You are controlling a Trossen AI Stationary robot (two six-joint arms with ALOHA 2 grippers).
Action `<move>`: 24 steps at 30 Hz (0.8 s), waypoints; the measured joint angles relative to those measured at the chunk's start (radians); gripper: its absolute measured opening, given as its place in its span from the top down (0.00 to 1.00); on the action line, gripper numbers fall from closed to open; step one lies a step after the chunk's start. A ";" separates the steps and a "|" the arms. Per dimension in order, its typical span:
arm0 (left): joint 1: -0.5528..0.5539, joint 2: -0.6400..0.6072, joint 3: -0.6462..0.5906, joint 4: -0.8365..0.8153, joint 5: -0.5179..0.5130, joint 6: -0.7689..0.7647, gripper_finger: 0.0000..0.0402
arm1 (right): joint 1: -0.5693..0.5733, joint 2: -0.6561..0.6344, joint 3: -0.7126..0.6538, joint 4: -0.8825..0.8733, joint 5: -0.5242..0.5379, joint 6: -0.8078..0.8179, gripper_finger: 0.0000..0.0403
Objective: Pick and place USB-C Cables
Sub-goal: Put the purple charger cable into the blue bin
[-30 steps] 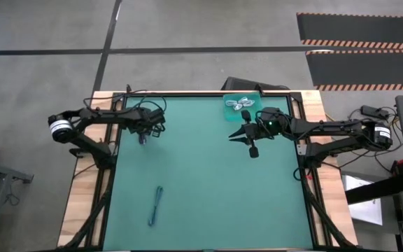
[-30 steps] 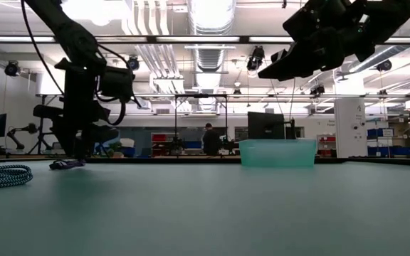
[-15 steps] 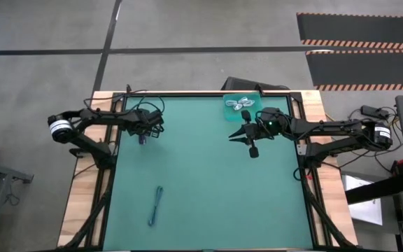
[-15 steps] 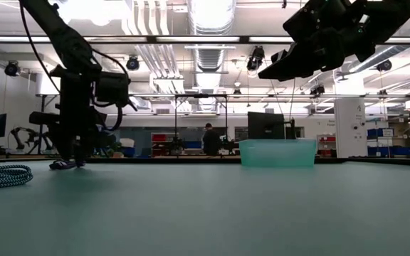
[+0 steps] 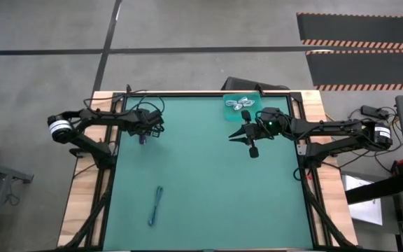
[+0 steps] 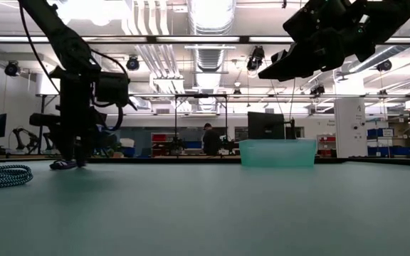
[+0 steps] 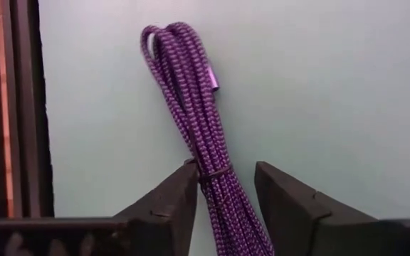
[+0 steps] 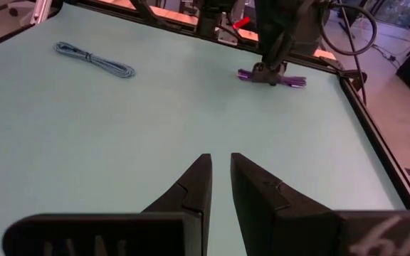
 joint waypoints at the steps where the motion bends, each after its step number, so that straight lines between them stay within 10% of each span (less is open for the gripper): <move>1: 0.000 0.000 -0.001 0.003 0.001 -0.008 0.71 | 0.000 0.000 0.000 0.000 0.000 0.000 0.89; 11: 0.000 0.000 -0.007 0.012 -0.004 -0.020 0.94 | 0.000 0.000 0.000 0.000 0.000 0.000 0.89; 24: -0.015 -0.018 -0.015 0.030 -0.038 -0.008 0.97 | 0.000 0.000 0.000 0.000 0.000 0.000 0.89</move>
